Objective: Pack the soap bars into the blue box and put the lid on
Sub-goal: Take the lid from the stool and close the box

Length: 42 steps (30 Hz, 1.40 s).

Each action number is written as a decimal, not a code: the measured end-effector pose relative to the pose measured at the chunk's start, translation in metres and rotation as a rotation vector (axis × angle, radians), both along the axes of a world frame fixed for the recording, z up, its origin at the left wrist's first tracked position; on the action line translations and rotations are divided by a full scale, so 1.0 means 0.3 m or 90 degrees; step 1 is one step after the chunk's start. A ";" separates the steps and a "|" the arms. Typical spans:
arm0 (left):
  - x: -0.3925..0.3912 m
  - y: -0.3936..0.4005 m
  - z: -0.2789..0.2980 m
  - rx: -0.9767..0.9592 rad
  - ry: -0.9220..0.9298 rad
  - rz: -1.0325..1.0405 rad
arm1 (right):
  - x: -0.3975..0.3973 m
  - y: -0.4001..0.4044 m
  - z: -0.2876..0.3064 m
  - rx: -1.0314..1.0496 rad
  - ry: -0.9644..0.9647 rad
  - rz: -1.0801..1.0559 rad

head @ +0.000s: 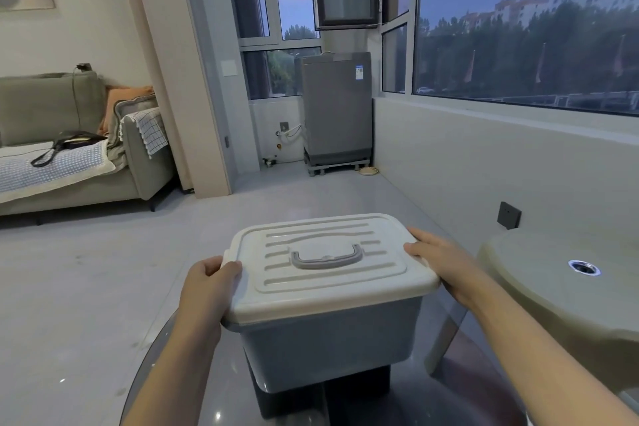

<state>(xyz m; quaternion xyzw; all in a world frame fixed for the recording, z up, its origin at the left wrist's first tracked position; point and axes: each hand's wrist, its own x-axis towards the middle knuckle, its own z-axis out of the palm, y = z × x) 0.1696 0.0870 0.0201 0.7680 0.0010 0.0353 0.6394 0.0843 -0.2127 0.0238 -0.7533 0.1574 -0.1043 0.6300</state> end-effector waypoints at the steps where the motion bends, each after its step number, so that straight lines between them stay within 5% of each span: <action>1: 0.000 0.002 -0.002 -0.002 0.001 0.001 | -0.004 0.001 -0.004 0.001 0.000 0.005; 22: -0.015 0.019 -0.028 -0.108 0.177 -0.030 | -0.005 0.010 -0.040 0.104 0.093 -0.099; 30: -0.019 0.039 -0.027 -0.023 0.075 0.071 | 0.000 0.002 -0.049 0.063 0.079 -0.135; 42: -0.032 0.021 -0.006 0.020 0.058 0.012 | -0.016 0.026 -0.032 -0.073 -0.005 -0.182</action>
